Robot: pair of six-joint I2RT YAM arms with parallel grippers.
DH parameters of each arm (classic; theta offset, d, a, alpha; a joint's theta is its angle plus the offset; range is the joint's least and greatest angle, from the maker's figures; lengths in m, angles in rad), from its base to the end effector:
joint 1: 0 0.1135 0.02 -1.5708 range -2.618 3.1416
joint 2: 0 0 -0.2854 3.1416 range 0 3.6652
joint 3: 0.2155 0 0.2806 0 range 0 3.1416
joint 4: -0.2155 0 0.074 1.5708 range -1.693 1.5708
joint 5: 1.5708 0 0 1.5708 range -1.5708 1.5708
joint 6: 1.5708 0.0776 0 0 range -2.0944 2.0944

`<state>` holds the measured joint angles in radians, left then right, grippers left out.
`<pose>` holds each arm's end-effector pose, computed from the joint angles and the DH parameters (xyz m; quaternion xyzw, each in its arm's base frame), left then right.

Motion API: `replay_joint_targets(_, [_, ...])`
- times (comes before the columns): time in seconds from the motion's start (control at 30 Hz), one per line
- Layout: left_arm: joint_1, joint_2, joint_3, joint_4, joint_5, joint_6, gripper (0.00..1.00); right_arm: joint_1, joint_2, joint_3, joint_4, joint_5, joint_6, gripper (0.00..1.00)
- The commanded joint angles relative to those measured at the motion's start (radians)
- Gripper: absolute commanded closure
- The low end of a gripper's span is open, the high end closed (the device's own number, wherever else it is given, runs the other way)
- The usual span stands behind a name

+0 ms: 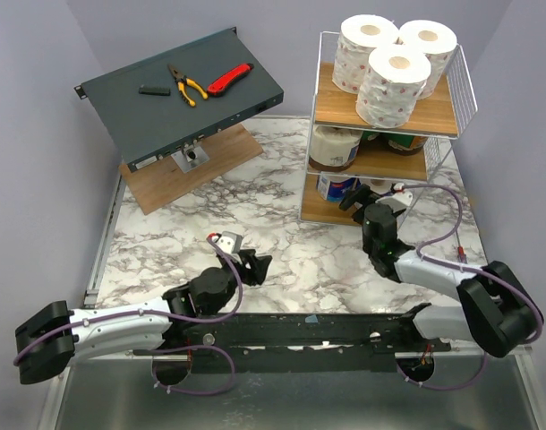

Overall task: Place and organize the paper towels onto the shelf
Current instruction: Reset both arms

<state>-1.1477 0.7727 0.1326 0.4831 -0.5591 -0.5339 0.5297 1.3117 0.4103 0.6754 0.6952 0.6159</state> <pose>0.1235 -0.1740 0.1753 0.0500 0.7508 -0.3253 0.5726 0.2790 0.1058 0.1817 0.2437 0.7257 0.0934 0.6366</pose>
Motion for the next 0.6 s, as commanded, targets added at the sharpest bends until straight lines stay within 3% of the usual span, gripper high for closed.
replay_joint_targets(0.0, [-0.004, -0.016, 0.055, -0.125, -0.060, -0.057, 0.39, -0.004, -0.106, 0.004, -0.278, -0.163, 0.066, 0.00])
replay_joint_targets(0.1, [-0.003, -0.020, 0.065, -0.169, -0.070, -0.092, 0.31, -0.002, -0.194, -0.021, -0.342, -0.233, 0.071, 0.00])
replay_joint_targets(0.3, [-0.004, 0.005, 0.098, -0.278, -0.136, -0.209, 0.01, -0.002, -0.317, -0.035, -0.517, -0.349, 0.078, 0.00])
replay_joint_targets(0.57, [-0.003, 0.151, 0.278, -0.633, -0.288, -0.486, 0.01, -0.002, -0.427, -0.076, -0.607, -0.426, 0.112, 0.00])
